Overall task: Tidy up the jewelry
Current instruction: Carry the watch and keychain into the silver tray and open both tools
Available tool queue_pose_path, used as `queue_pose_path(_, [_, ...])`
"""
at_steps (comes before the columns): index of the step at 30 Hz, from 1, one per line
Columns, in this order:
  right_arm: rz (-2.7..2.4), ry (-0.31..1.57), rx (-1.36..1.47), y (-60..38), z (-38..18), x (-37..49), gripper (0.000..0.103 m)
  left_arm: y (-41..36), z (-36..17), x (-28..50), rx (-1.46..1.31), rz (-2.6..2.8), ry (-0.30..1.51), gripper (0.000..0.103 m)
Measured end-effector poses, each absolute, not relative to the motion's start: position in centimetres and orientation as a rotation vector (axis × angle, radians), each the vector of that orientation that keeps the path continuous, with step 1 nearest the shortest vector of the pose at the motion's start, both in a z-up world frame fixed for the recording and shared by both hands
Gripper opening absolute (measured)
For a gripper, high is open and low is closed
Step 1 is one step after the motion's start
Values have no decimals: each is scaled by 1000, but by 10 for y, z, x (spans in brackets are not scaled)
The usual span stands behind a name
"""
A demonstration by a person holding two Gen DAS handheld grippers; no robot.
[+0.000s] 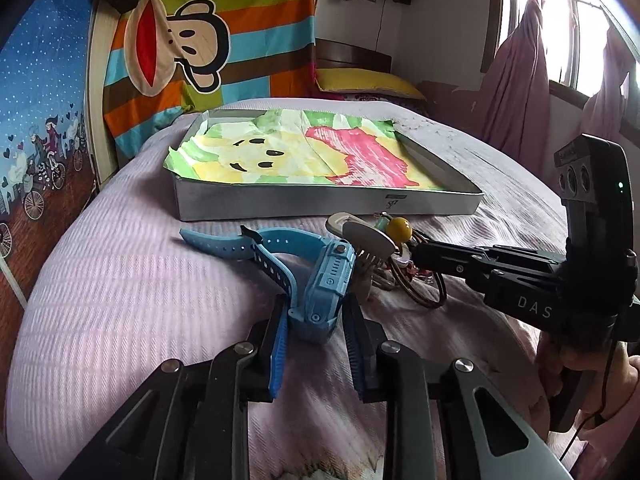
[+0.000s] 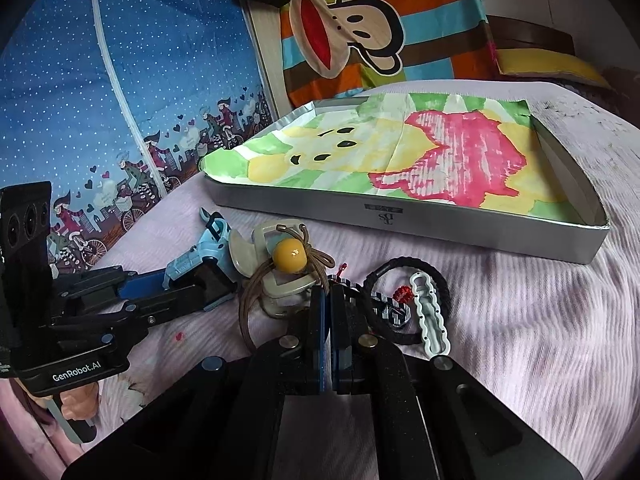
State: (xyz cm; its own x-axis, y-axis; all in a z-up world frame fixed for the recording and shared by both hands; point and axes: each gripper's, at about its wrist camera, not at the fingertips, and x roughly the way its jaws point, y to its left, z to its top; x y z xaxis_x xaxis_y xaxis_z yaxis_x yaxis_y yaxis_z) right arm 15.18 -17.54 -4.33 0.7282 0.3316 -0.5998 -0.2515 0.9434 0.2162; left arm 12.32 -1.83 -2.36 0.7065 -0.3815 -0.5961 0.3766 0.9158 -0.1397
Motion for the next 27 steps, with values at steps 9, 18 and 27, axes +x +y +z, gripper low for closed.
queue_pose_path(9, [292,590,144,-187,-27,138,2,-28,-20,102,-10,-400,617,23])
queue_pose_path(18, [282,516,151,-196,-6,131,2,-23,-4,92,-66,-372,580,23])
queue_pose_path(27, [286,452,136,-199,27,161,2,-7,34,130,-164,-360,552,22])
